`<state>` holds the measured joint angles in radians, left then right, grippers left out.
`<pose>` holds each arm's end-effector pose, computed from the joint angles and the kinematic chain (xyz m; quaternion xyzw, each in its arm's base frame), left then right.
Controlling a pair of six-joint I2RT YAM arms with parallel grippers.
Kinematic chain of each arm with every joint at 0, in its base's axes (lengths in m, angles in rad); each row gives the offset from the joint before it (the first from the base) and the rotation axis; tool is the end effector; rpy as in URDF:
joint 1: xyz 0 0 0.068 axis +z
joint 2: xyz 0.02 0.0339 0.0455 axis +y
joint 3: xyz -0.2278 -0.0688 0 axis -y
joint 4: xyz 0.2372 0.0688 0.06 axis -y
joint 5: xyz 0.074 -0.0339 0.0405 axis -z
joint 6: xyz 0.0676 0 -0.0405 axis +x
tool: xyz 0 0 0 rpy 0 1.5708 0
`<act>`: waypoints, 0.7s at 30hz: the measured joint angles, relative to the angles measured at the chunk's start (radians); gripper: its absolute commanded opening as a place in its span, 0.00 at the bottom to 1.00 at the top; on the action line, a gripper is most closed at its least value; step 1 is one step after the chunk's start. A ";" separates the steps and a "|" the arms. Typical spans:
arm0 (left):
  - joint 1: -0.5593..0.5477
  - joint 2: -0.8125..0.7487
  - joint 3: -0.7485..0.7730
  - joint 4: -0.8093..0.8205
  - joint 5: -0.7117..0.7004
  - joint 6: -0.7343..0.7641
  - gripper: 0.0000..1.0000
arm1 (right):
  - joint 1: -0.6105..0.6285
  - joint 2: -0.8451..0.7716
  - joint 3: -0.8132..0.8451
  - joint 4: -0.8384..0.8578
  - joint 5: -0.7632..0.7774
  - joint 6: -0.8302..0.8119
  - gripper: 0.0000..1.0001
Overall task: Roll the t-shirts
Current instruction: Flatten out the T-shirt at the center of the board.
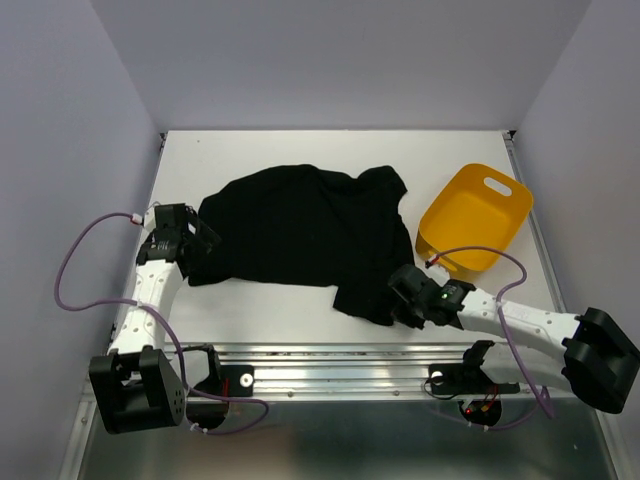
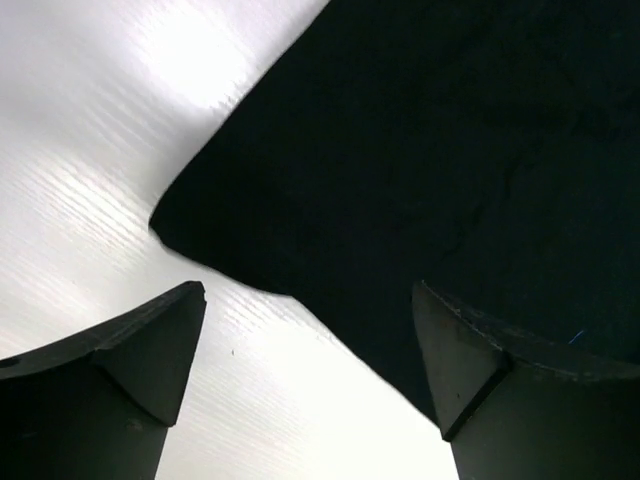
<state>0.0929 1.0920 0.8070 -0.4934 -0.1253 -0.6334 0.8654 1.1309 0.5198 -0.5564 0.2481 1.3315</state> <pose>0.2581 0.0325 0.2075 -0.3496 0.8521 -0.0472 0.3866 0.1465 0.1464 0.1043 0.2486 0.9402 0.1218 0.1984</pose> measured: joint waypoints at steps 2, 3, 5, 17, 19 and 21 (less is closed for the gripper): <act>0.001 -0.003 -0.026 0.006 0.016 -0.016 0.96 | 0.000 -0.022 0.000 -0.022 0.018 0.000 0.05; 0.001 -0.003 -0.040 0.006 0.023 -0.025 0.95 | 0.000 -0.026 0.000 -0.028 0.022 0.000 0.09; 0.001 -0.003 -0.065 0.002 0.024 -0.051 0.88 | 0.000 -0.029 0.000 -0.043 0.030 0.000 0.16; 0.011 0.102 -0.119 -0.013 -0.085 -0.227 0.52 | 0.000 -0.025 0.016 -0.080 0.052 -0.016 0.35; 0.018 0.129 -0.131 0.003 -0.090 -0.237 0.53 | 0.000 -0.025 0.016 -0.081 0.052 -0.018 0.36; 0.021 0.152 -0.143 0.029 -0.092 -0.240 0.57 | 0.000 -0.025 0.016 -0.082 0.052 -0.018 0.37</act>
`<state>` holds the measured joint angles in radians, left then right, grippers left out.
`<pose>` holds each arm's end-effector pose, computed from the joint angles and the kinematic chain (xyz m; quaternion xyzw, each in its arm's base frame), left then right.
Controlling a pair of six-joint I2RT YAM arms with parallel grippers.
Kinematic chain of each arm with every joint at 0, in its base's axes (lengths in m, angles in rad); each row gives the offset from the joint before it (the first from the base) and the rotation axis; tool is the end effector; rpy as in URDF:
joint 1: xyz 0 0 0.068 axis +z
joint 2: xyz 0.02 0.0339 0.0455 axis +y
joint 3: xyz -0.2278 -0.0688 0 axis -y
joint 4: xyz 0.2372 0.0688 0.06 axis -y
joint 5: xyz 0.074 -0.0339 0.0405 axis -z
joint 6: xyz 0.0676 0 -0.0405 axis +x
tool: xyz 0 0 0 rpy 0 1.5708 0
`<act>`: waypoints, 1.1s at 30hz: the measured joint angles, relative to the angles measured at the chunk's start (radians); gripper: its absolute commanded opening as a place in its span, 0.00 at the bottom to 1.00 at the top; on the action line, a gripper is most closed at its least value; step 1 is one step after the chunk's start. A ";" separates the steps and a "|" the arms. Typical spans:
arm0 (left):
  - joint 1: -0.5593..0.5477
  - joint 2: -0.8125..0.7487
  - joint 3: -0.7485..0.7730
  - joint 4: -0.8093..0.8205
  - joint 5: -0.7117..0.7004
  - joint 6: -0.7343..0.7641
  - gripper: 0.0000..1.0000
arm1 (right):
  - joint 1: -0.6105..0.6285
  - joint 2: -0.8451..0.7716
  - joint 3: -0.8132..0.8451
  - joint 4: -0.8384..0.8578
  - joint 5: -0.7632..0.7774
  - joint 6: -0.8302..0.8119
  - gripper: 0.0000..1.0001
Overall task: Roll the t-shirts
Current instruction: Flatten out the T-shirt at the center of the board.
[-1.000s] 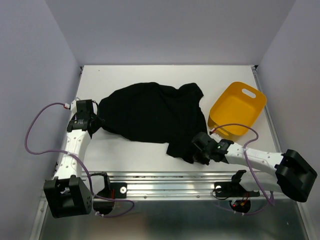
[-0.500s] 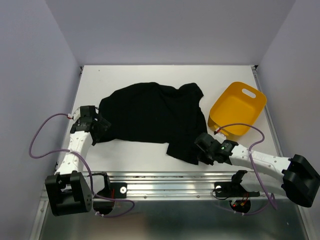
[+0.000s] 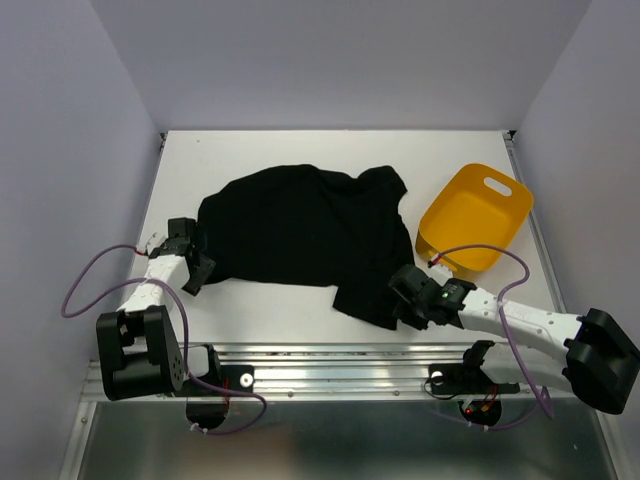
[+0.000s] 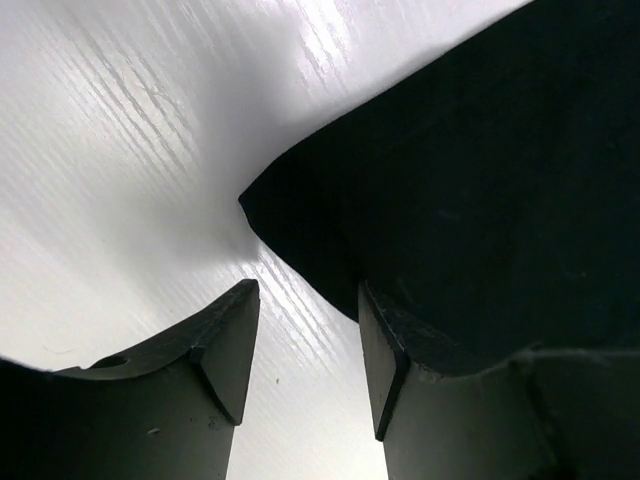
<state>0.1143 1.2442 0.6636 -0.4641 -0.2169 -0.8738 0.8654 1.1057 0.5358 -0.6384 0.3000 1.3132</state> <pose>0.2452 0.0428 0.1282 -0.4800 0.8318 0.0012 0.2788 0.1443 0.1386 0.1101 0.2422 0.9423 0.0899 0.2128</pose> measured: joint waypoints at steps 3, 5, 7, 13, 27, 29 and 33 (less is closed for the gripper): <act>0.001 0.029 -0.024 0.042 0.007 0.001 0.61 | 0.000 0.000 0.000 -0.001 0.000 0.000 0.43; 0.001 0.059 -0.037 0.078 0.012 0.004 0.55 | 0.000 0.003 0.000 0.003 -0.002 -0.005 0.43; 0.001 0.080 -0.030 0.121 0.018 0.007 0.33 | 0.000 0.025 0.000 0.016 -0.007 -0.016 0.43; 0.006 0.165 0.002 0.227 0.039 0.022 0.00 | 0.000 0.129 0.046 0.051 -0.015 -0.075 0.05; 0.006 0.499 0.476 0.129 0.078 0.103 0.00 | -0.327 0.467 0.385 0.229 -0.042 -0.420 0.01; 0.005 0.510 0.580 0.097 0.080 0.127 0.00 | -0.359 0.503 0.506 0.235 -0.039 -0.483 0.01; 0.005 0.510 0.826 0.019 0.082 0.173 0.00 | -0.381 0.540 0.767 0.260 -0.040 -0.581 0.01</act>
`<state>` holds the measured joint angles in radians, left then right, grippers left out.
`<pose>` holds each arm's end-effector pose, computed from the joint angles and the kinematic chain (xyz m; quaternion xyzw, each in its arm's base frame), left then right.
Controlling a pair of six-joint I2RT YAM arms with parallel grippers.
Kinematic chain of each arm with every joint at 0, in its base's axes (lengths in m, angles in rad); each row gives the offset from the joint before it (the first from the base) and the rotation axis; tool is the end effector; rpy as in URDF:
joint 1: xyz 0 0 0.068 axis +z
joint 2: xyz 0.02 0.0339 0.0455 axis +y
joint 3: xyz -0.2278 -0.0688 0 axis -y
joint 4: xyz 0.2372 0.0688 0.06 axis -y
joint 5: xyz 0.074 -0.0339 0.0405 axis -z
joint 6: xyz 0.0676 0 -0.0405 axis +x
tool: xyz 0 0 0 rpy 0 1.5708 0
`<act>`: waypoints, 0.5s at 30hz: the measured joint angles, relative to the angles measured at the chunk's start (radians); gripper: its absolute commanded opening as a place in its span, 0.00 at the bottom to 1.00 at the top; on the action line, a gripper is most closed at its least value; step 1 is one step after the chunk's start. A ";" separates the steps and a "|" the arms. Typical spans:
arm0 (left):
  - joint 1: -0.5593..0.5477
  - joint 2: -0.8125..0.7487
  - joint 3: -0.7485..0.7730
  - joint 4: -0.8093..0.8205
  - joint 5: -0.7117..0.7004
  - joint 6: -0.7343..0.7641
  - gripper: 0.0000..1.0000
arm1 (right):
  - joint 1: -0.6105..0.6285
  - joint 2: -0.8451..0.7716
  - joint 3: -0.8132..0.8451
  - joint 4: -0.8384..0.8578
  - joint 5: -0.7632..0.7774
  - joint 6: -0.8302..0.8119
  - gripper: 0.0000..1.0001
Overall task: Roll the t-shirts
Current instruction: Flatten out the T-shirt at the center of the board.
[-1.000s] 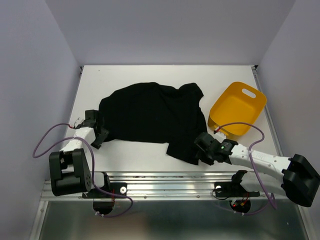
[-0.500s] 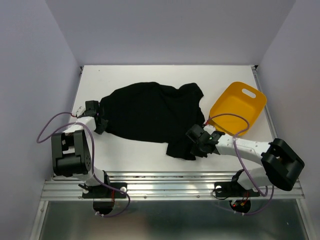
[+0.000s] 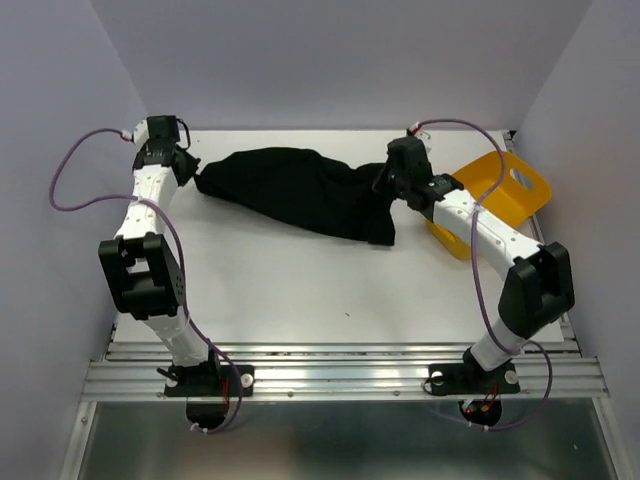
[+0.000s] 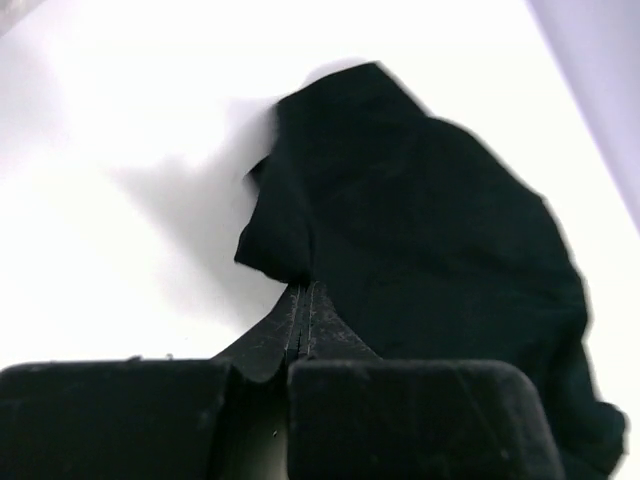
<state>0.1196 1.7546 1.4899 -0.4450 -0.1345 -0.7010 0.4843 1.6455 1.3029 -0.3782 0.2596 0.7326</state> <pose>0.4092 0.0583 0.2414 -0.3874 0.8202 -0.0609 0.4165 0.3490 0.1640 0.2255 0.1648 0.8898 0.1369 0.4029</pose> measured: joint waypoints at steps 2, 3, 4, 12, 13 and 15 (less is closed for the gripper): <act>0.000 -0.016 0.072 -0.003 0.001 0.022 0.00 | -0.003 -0.012 0.088 0.025 -0.004 -0.034 0.01; 0.000 -0.028 0.086 -0.005 0.001 0.029 0.00 | -0.006 -0.022 0.106 0.034 -0.006 -0.042 0.01; 0.000 -0.048 0.086 -0.006 0.003 0.038 0.00 | -0.008 -0.041 0.107 0.043 -0.010 -0.050 0.01; 0.007 -0.228 -0.193 -0.039 0.006 0.093 0.00 | -0.014 -0.280 -0.135 -0.022 -0.047 -0.043 0.01; 0.009 -0.247 -0.256 -0.039 0.006 0.098 0.24 | -0.013 -0.315 -0.171 -0.046 -0.052 -0.039 0.01; 0.019 -0.278 -0.367 -0.054 0.007 0.111 0.61 | -0.014 -0.386 -0.246 -0.078 -0.066 -0.024 0.05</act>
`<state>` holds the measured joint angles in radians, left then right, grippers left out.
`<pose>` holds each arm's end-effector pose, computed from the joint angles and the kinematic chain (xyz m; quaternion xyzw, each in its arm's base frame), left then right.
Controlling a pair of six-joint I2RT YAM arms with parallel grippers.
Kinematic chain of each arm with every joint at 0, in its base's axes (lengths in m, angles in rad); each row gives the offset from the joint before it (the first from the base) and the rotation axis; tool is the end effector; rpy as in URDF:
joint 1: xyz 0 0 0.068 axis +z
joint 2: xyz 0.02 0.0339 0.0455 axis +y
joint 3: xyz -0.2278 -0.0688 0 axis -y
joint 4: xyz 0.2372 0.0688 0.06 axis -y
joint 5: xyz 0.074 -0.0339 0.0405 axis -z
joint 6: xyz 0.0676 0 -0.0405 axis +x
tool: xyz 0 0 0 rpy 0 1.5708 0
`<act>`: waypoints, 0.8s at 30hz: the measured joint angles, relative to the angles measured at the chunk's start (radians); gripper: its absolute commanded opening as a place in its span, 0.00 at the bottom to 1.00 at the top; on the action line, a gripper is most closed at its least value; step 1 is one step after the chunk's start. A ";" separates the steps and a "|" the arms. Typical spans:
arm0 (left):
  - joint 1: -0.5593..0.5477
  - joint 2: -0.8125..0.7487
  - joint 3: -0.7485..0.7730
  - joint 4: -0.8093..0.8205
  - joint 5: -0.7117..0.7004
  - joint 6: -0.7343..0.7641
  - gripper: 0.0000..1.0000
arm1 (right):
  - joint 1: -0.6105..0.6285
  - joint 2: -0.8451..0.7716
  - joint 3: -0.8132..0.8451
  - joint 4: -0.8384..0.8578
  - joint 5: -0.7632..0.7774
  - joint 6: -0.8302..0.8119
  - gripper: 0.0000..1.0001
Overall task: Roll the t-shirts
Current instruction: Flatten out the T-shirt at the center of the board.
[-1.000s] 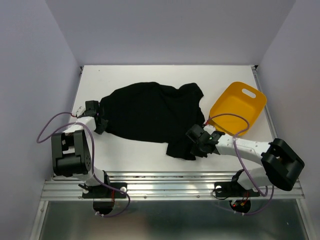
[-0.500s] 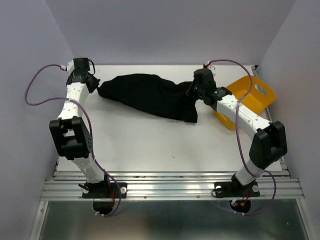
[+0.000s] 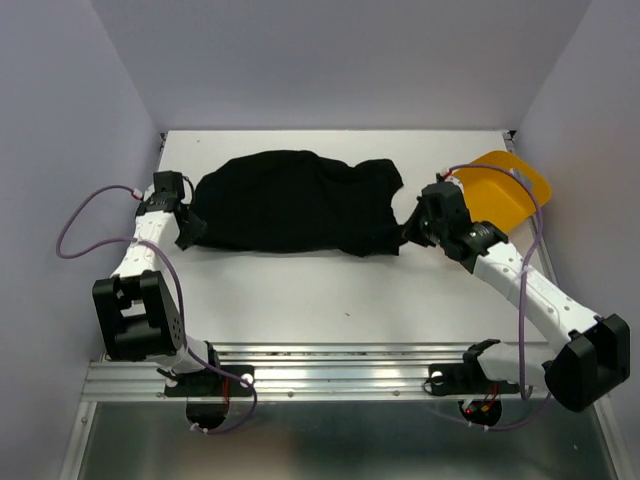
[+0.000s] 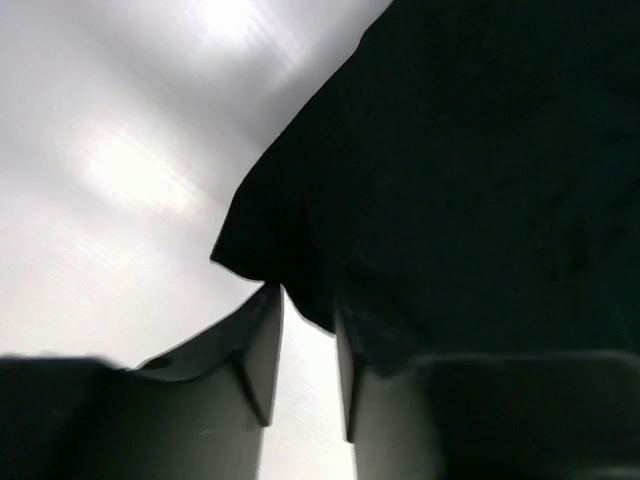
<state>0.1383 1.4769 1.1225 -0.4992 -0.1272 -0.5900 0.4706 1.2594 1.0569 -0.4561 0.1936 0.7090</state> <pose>0.3303 0.0546 0.2079 -0.3537 0.8653 -0.0204 0.3547 0.2783 0.1270 0.2555 0.1485 0.8822 0.1717 0.4126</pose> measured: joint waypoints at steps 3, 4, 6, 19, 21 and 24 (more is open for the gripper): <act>0.014 -0.015 -0.087 -0.045 0.003 0.010 0.86 | 0.000 -0.093 -0.115 -0.053 -0.031 0.030 0.59; 0.019 -0.019 -0.107 -0.056 0.003 0.010 0.86 | 0.000 -0.112 -0.158 -0.071 -0.042 0.030 0.67; 0.023 -0.030 -0.114 -0.061 -0.003 0.010 0.86 | 0.000 -0.149 -0.220 -0.117 -0.054 0.055 0.73; 0.025 -0.095 -0.233 0.008 -0.084 0.002 0.61 | 0.000 -0.163 -0.269 -0.216 -0.042 0.089 0.89; 0.026 -0.093 -0.265 0.028 -0.082 -0.006 0.61 | 0.000 -0.155 -0.269 -0.211 -0.050 0.092 0.89; 0.026 -0.064 -0.291 0.085 -0.078 -0.029 0.61 | 0.000 -0.153 -0.269 -0.206 -0.056 0.093 0.89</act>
<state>0.1638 1.4132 0.8318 -0.4141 -0.2054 -0.6193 0.4706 1.1069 0.7883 -0.6617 0.1371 0.8017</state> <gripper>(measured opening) 0.614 0.888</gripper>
